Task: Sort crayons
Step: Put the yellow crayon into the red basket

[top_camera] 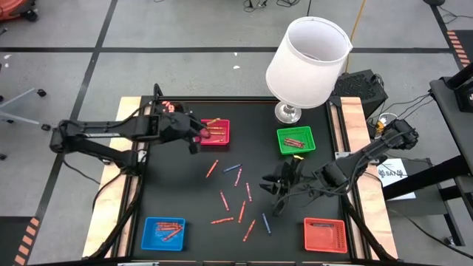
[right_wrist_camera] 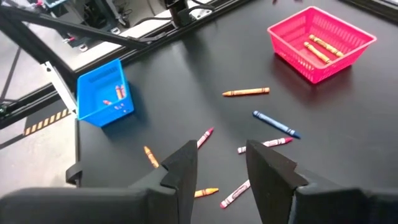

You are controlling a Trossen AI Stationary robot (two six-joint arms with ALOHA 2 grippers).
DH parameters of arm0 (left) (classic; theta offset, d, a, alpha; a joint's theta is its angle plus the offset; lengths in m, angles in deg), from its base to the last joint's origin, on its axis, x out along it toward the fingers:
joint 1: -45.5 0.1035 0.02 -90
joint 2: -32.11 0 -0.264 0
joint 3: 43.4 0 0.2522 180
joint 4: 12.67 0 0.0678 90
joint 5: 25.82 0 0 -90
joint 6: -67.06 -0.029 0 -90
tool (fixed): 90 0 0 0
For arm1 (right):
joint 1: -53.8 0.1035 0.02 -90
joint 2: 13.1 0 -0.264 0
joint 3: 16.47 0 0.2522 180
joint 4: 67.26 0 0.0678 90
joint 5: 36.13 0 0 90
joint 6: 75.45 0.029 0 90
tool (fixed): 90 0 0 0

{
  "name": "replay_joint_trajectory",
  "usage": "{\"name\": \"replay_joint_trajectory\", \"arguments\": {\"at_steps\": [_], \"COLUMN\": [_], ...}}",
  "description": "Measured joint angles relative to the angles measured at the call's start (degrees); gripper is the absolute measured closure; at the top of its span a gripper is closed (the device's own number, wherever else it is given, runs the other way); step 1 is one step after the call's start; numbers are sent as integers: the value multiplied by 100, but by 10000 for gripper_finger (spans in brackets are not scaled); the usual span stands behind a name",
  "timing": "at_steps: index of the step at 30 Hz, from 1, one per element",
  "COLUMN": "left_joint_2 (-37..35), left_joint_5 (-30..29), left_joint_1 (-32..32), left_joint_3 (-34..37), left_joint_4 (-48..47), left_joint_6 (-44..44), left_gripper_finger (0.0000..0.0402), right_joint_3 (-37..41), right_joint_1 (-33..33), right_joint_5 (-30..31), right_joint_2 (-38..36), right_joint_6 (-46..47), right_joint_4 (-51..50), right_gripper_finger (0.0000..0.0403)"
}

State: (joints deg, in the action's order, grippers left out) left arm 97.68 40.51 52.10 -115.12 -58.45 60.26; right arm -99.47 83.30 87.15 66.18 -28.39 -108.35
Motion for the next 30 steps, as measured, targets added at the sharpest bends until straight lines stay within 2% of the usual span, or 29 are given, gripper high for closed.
{"name": "replay_joint_trajectory", "arguments": {"at_steps": [7, 14, 22, 27, 30], "left_joint_2": [431, 1232, 1982, 2138, 2143], "left_joint_5": [486, 1157, 1162, 1162, 1162], "left_joint_1": [617, 1060, 1140, 1140, 1140], "left_joint_3": [573, 787, 787, 787, 787], "left_joint_4": [471, 541, 801, 791, 795], "left_joint_6": [-11, 0, -7, -11, -11], "left_gripper_finger": [395, 395, 395, 394, 377], "right_joint_3": [0, 0, 0, 0, 0], "right_joint_1": [-108, -107, -108, -106, -108], "right_joint_5": [-7, -24, -28, -28, -28], "right_joint_2": [0, 0, 0, 0, 0], "right_joint_6": [9, 109, 325, 362, 482], "right_joint_4": [-1, 2, 8, 10, 10], "right_gripper_finger": [282, 282, 282, 282, 282]}}
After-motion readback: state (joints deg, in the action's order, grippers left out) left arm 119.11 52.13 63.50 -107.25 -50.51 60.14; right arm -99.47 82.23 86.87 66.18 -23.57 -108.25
